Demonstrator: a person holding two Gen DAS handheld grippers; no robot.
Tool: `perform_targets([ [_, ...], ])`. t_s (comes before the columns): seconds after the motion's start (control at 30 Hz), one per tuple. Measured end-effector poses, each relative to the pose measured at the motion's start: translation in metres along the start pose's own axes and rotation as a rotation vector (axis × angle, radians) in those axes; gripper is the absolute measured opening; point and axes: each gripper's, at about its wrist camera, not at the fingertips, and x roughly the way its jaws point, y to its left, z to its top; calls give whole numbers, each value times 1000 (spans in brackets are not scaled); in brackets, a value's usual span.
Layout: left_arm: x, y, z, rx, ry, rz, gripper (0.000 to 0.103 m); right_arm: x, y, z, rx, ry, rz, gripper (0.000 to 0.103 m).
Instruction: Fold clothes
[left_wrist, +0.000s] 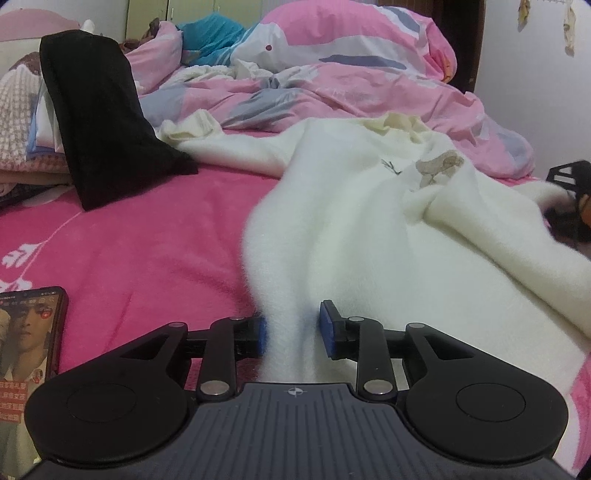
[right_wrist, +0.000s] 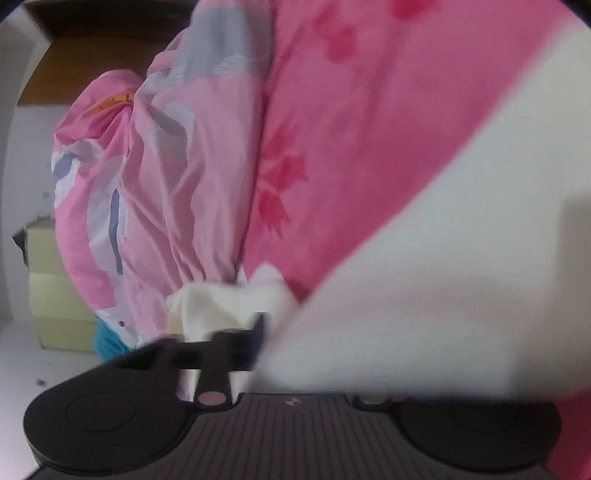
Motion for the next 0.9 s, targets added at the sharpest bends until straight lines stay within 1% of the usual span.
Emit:
perform_targets([
  [0.03, 0, 1, 0, -3, -1, -6, 27, 1, 9, 7, -26, -6, 14, 20],
  [0.1, 0, 4, 0, -7, -1, -18, 27, 0, 41, 23, -141, -36, 18, 19],
  [0.17, 1, 6, 1, -9, 3, -29, 27, 3, 79, 35, -285, -68, 6, 18],
  [0.2, 2, 7, 1, -10, 5, -34, 27, 8, 100, 41, -343, -80, -5, 18],
  [0.27, 3, 9, 2, -13, 8, -45, 28, 13, 130, 55, -443, -107, -4, 18],
  [0.43, 5, 14, 4, -17, 15, -71, 28, 34, 194, 79, -603, -197, 57, 17],
  [0.47, 5, 14, 3, -15, 14, -74, 28, 38, 202, 82, -623, -212, 69, 17],
  [0.53, 5, 13, 3, -9, 13, -76, 28, 53, 215, 90, -656, -242, 65, 17],
  [0.57, 5, 13, 3, -5, 12, -77, 28, 60, 217, 93, -664, -245, 58, 17],
  [0.67, 5, 13, 3, 7, 10, -77, 28, 95, 213, 104, -665, -248, -4, 17],
  [0.8, 5, 13, 3, 15, 8, -78, 28, 140, 178, 113, -611, -186, -106, 19],
  [0.83, 5, 13, 3, 16, 8, -78, 28, 149, 171, 113, -607, -159, -147, 21],
  [0.9, 5, 13, 3, 18, 9, -77, 28, 162, 158, 114, -594, -101, -235, 33],
])
